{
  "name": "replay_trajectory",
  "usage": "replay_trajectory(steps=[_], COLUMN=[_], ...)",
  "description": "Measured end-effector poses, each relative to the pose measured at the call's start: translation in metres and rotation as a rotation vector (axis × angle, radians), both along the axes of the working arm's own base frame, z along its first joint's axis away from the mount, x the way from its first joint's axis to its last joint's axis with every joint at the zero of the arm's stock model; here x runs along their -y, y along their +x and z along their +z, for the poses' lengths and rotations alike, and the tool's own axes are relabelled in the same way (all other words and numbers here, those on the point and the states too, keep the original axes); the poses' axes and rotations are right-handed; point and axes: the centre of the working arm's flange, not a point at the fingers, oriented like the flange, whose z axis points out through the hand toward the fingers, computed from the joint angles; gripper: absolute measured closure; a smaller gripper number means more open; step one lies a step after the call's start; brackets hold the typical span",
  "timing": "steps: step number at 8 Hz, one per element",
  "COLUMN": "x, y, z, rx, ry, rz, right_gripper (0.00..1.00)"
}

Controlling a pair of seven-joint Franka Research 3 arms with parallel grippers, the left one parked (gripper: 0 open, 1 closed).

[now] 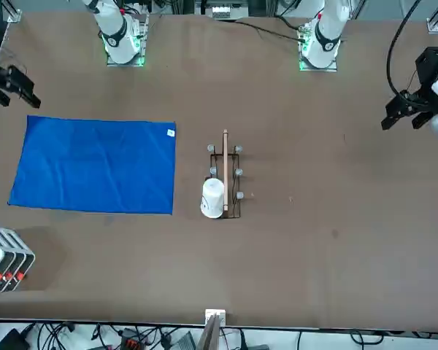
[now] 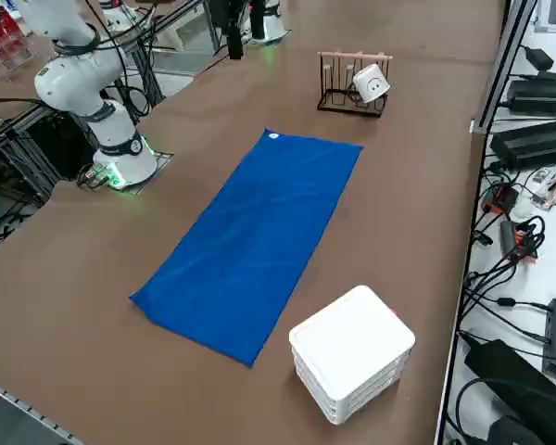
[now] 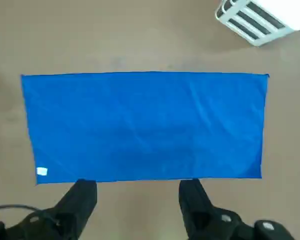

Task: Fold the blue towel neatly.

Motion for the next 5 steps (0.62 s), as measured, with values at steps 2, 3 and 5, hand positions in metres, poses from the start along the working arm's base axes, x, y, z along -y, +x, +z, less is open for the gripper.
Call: replay_trajectory(steps=[2, 3, 5], x=[0.053, 0.089, 0.159], y=[0.021, 0.024, 0.012], z=[-0.042, -0.066, -0.115], rx=[-0.035, -0.061, -0.096], ry=[-0.013, -0.01, 0.0], rz=[-0.087, -0.145, -0.255], right_gripper=[0.0, 0.0, 0.0])
